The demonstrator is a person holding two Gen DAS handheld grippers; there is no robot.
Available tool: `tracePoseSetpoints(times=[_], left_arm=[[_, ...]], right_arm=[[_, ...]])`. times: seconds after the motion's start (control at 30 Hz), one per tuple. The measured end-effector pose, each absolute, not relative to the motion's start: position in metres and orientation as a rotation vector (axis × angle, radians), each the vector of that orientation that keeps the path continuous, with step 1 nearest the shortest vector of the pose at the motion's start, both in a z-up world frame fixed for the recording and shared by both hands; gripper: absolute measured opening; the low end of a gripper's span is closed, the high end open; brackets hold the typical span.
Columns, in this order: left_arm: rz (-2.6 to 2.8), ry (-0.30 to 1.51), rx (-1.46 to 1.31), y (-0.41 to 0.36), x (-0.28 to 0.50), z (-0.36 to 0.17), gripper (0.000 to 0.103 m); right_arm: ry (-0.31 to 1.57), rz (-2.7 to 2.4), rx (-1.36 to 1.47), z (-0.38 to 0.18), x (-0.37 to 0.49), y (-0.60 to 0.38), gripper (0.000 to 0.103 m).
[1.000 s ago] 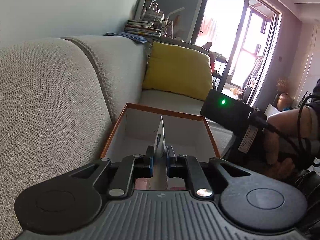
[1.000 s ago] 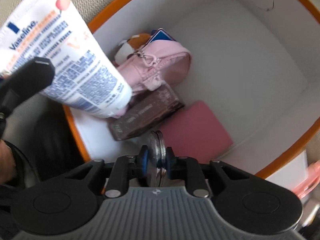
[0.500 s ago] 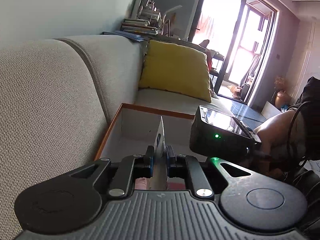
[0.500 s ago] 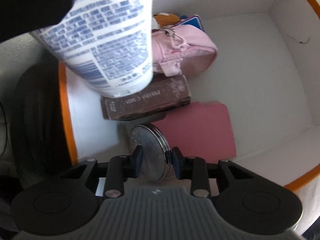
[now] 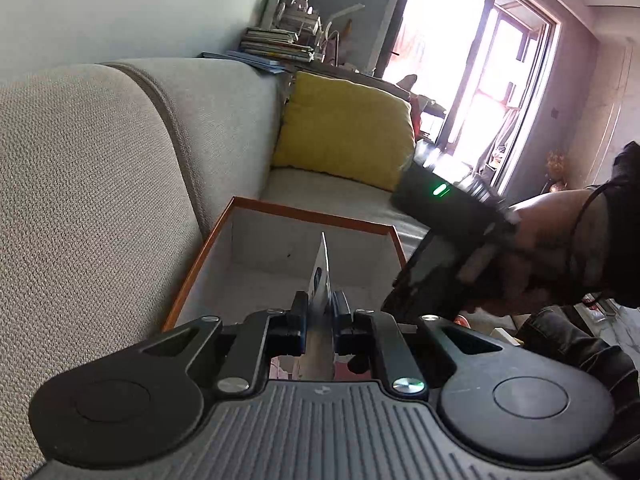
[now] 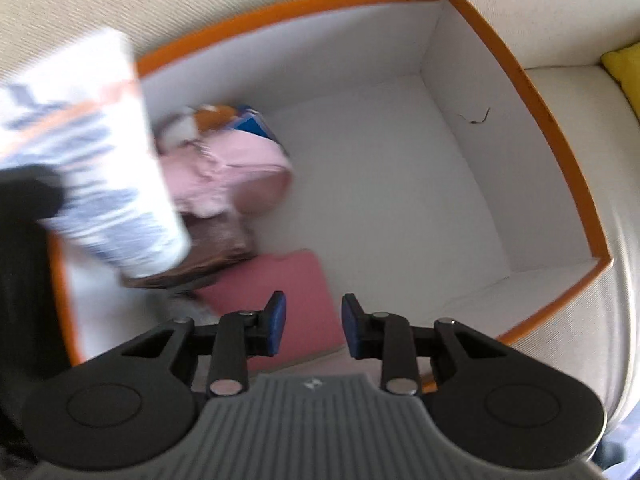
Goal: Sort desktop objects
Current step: 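Lower the Vaseline tube into the box and open the left gripper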
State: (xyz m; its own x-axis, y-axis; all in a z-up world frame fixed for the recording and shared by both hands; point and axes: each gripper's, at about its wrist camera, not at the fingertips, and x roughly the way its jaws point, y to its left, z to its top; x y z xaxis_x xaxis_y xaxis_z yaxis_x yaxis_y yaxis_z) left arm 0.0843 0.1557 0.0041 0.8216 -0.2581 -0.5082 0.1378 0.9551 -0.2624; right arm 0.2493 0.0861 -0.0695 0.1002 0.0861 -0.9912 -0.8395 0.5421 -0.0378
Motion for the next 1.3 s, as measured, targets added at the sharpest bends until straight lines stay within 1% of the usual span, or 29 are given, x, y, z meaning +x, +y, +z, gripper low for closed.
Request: tracePoseSetpoints(times=[0.03, 0.07, 0.17, 0.27, 0.4, 0.47, 0.5, 0.53, 0.9, 1.17, 1.2, 1.23, 1.3], left_arm=[[-0.210, 0.571, -0.219, 0.156, 0.084, 0.004, 0.013], [-0.208, 0.573, -0.218, 0.157, 0.083, 0.004, 0.013], [-0.198, 0.579, -0.220, 0.159, 0.082, 0.003, 0.013], [-0.194, 0.584, -0.226, 0.162, 0.081, 0.001, 0.013], [-0.204, 0.593, -0.235, 0.162, 0.084, -0.003, 0.013], [-0.214, 0.594, -0.238, 0.161, 0.085, -0.005, 0.013], [-0.218, 0.596, -0.240, 0.160, 0.085, -0.005, 0.013], [-0.220, 0.599, -0.242, 0.161, 0.085, -0.006, 0.013], [-0.213, 0.630, -0.253, 0.162, 0.088, -0.012, 0.013], [-0.262, 0.649, -0.257, 0.157, 0.084, -0.014, 0.013], [-0.271, 0.654, -0.263, 0.157, 0.084, -0.015, 0.013], [-0.279, 0.657, -0.267, 0.156, 0.082, -0.016, 0.013], [-0.294, 0.666, -0.266, 0.153, 0.082, -0.018, 0.013]], right_arm=[[1.294, 0.774, -0.764, -0.075, 0.251, 0.090, 0.029], [1.299, 0.767, -0.780, -0.080, 0.254, 0.093, 0.021], [1.301, 0.757, -0.794, -0.088, 0.260, 0.102, 0.013], [1.263, 0.748, -0.826, -0.087, 0.264, 0.110, 0.013], [1.285, 0.757, -0.884, -0.103, 0.263, 0.113, 0.012], [1.293, 0.777, -0.906, -0.110, 0.260, 0.117, 0.010], [1.306, 0.794, -0.901, -0.113, 0.259, 0.118, 0.008], [1.316, 0.811, -0.895, -0.116, 0.257, 0.119, 0.000], [1.381, 0.973, -0.821, -0.123, 0.246, 0.130, 0.000], [1.304, 0.967, -0.916, -0.129, 0.224, 0.151, 0.000], [1.314, 0.964, -0.894, -0.127, 0.226, 0.152, 0.001], [1.321, 0.958, -0.868, -0.125, 0.229, 0.152, 0.004], [1.316, 0.952, -0.840, -0.121, 0.231, 0.153, 0.005]])
